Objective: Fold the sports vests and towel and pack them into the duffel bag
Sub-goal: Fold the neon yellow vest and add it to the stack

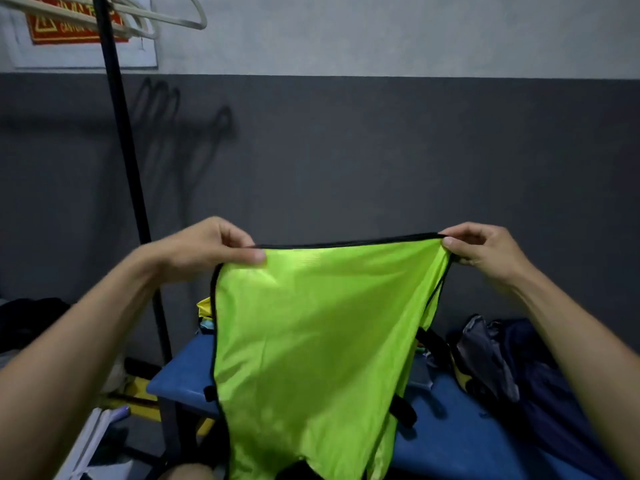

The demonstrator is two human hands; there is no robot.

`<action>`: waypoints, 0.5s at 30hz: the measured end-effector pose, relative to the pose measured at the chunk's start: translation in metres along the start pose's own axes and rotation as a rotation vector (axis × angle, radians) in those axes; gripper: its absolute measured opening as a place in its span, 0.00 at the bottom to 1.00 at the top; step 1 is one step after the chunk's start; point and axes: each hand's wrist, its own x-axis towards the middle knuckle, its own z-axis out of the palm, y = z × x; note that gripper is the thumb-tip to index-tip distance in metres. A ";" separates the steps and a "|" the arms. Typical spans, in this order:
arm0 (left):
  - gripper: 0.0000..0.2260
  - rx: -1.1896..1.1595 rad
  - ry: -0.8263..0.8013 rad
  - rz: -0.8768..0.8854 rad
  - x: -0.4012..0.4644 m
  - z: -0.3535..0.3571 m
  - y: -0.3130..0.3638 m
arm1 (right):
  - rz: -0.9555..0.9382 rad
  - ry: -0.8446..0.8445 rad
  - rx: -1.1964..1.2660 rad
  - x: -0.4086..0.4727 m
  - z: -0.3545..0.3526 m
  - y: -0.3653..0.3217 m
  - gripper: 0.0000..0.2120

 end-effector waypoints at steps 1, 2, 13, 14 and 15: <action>0.11 0.323 0.027 0.028 0.004 -0.006 0.000 | 0.043 -0.016 0.047 -0.001 -0.001 0.000 0.04; 0.14 0.626 0.082 0.073 0.008 -0.009 -0.003 | 0.080 -0.026 0.114 -0.002 -0.001 -0.001 0.04; 0.07 0.509 0.388 0.026 0.018 0.010 -0.049 | 0.026 -0.062 0.338 0.003 -0.005 -0.022 0.42; 0.07 0.191 0.344 -0.027 0.015 0.011 -0.045 | 0.026 -0.049 0.336 0.003 -0.008 -0.020 0.43; 0.08 -0.107 0.281 -0.072 0.012 0.013 -0.039 | 0.035 -0.035 0.331 0.002 -0.011 -0.017 0.43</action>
